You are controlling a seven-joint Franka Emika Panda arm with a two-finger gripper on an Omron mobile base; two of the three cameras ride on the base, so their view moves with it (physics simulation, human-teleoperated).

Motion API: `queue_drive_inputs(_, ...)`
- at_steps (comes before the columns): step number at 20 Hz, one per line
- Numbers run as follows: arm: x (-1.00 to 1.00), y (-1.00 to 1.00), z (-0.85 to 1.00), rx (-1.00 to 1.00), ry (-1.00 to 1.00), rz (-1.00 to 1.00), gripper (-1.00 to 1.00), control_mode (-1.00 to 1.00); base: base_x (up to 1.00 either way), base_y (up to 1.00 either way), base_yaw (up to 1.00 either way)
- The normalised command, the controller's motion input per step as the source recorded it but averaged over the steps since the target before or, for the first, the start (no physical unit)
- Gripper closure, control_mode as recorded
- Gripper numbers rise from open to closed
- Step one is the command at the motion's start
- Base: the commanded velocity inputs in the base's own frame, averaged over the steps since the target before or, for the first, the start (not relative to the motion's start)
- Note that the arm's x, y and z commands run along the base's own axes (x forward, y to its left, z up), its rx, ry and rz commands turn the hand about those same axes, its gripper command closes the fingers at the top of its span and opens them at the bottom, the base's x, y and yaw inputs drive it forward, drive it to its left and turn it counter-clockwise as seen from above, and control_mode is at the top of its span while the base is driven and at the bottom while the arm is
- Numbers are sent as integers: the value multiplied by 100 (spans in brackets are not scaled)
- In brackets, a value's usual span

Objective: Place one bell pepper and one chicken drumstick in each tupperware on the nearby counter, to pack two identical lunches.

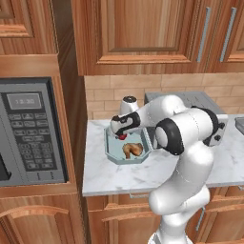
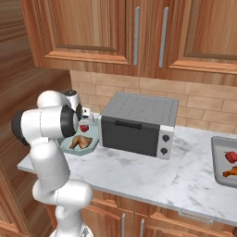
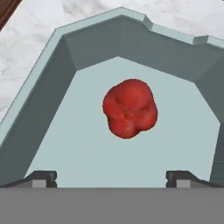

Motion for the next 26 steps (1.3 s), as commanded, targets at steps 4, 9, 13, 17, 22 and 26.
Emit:
queue_drive_inputs(4,-100,-13,30,0,0,-11,-100,-100,0,0,0)
queue_drive_inputs(9,-100,-41,68,0,0,-19,-100,-100,0,0,0)
queue_drive_inputs(13,-100,-56,80,0,0,-21,-100,-100,0,0,0)
queue_drive_inputs(17,-100,-41,75,0,0,-14,-100,-100,0,0,0)
queue_drive_inputs(22,-100,-41,66,0,-9,-9,-100,-100,0,0,0)
queue_drive_inputs(26,-100,-43,57,0,-15,-5,-100,-100,0,0,0)
